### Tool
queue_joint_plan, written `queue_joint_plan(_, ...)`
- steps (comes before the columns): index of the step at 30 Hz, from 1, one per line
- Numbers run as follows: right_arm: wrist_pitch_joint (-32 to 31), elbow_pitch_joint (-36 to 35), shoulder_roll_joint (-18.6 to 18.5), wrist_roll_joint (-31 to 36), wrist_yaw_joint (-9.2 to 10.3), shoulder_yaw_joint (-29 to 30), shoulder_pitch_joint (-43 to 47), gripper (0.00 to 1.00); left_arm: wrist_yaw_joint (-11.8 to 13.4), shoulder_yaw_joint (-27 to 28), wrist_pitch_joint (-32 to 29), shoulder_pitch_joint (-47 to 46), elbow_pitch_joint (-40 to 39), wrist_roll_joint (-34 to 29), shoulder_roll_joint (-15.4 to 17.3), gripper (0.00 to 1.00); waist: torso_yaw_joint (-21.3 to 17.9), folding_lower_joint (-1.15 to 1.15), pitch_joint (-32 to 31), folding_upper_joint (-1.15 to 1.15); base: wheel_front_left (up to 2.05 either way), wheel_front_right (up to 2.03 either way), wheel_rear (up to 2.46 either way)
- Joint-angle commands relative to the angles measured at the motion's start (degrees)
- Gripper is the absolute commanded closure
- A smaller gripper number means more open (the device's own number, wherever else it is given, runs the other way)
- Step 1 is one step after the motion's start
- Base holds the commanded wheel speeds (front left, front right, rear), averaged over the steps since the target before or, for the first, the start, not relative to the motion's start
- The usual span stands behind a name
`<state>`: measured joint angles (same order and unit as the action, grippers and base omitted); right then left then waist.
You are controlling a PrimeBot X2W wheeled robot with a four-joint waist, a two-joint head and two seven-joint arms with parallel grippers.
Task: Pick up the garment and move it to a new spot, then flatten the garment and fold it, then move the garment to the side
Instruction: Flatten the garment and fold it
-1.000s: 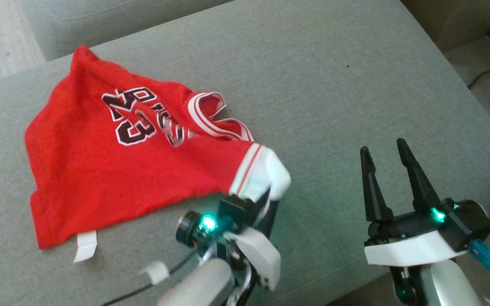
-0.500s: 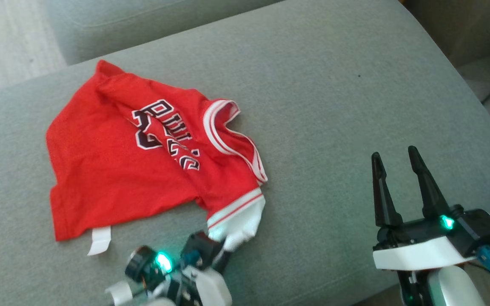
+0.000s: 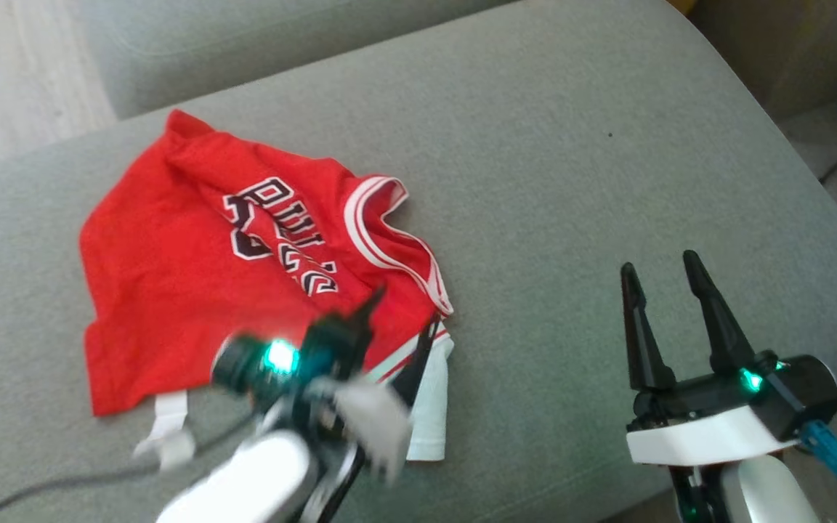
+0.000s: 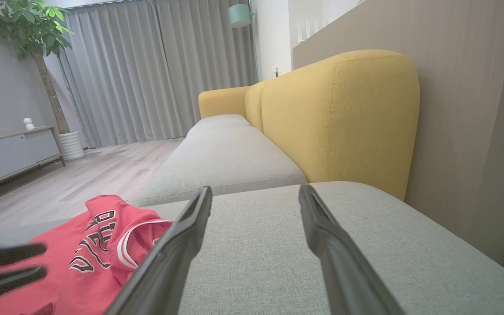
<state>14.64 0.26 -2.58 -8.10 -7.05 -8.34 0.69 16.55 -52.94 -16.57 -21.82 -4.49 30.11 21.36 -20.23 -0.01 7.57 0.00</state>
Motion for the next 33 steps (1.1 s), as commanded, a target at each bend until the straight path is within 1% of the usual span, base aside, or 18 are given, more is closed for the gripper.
queue_joint_plan(1, 0.4, -2.4, -0.3, -0.1, -0.44, -1.8, -2.0, 0.0, -0.2, 2.5, 0.2, -4.8, 0.1, -0.5, -1.5, 0.0, -1.3, 0.01, 1.7, 0.0, 0.0, 0.0, 0.0)
queue_joint_plan(3, 0.4, -2.5, -0.3, -0.5, -0.44, -2.5, -2.4, 0.0, -1.1, 2.0, 0.3, -8.2, 4.5, -1.0, -4.4, 0.0, -2.3, 0.01, 3.1, 0.0, 0.0, 0.0, 0.0)
queue_joint_plan(6, 0.4, -2.3, -0.3, -1.0, -0.44, -3.3, -3.1, 0.0, -3.3, -0.1, 0.3, -12.3, 12.5, -2.2, -8.0, 0.0, -3.9, 0.01, 4.8, 0.0, 0.0, 0.0, 0.0)
queue_joint_plan(9, 0.4, -2.1, -0.3, -1.5, -0.44, -3.1, -3.4, 0.0, -5.3, -2.1, -0.1, -14.4, 20.4, -2.7, -10.3, 0.0, -5.3, 0.01, 5.5, 0.0, 0.0, 0.0, 0.0)
queue_joint_plan(12, 0.4, -2.0, -0.3, -1.9, -0.44, -3.0, -3.6, 0.0, -6.1, -3.2, -0.3, -15.7, 26.5, -3.4, -10.8, 0.0, -6.3, 0.01, 5.6, 0.0, 0.0, 0.0, 0.0)
queue_joint_plan(15, 0.4, -2.0, -0.3, -2.1, -0.44, -2.7, -3.4, 0.0, -7.6, -4.0, -1.6, -16.1, 30.4, -3.0, -10.7, 0.0, -6.6, 0.01, 5.3, 0.0, 0.0, 0.0, 0.0)
queue_joint_plan(23, 0.4, -1.9, -0.3, -2.4, -0.44, -3.0, -3.3, 0.0, -9.1, -4.4, -4.5, -17.2, 36.5, -1.6, -10.5, 0.0, -6.6, 0.01, 4.4, 0.0, 0.0, 0.0, 0.0)
queue_joint_plan(27, 0.4, -1.8, -0.3, -2.2, -0.44, -3.2, -3.2, 0.0, -9.6, -4.4, -5.2, -17.6, 37.9, -1.1, -10.8, 0.0, -6.8, 0.01, 4.0, 0.0, 0.0, 0.0, 0.0)
queue_joint_plan(28, 0.4, -1.7, -0.3, -2.2, -0.44, -3.3, -3.2, 0.0, -9.7, -4.5, -5.4, -17.8, 38.4, -0.9, -11.1, 0.14, -7.0, 0.01, 3.9, 0.0, 0.0, 0.0, 0.0)
queue_joint_plan(30, 0.4, -1.6, -0.3, -2.1, -0.44, -3.4, -3.1, 0.0, -9.9, -4.6, -5.5, -18.3, 39.3, -0.7, -11.9, 0.82, -7.3, 0.01, 3.7, 0.0, 0.0, 0.0, 0.0)
queue_joint_plan(31, 0.4, -1.6, -0.3, -2.1, -0.44, -3.6, -3.1, 0.0, -10.0, -4.6, -5.4, -18.5, 39.8, -0.6, -12.3, 1.0, -7.5, 0.01, 3.7, 0.0, 0.0, 0.0, 0.0)
queue_joint_plan(33, 0.4, -1.5, -0.3, -2.2, -0.44, -4.0, -3.1, 0.0, -10.8, -4.8, -5.7, -19.0, 41.2, -0.2, -13.1, 1.0, -7.9, 0.01, 3.6, 0.0, 0.0, 0.0, 0.0)
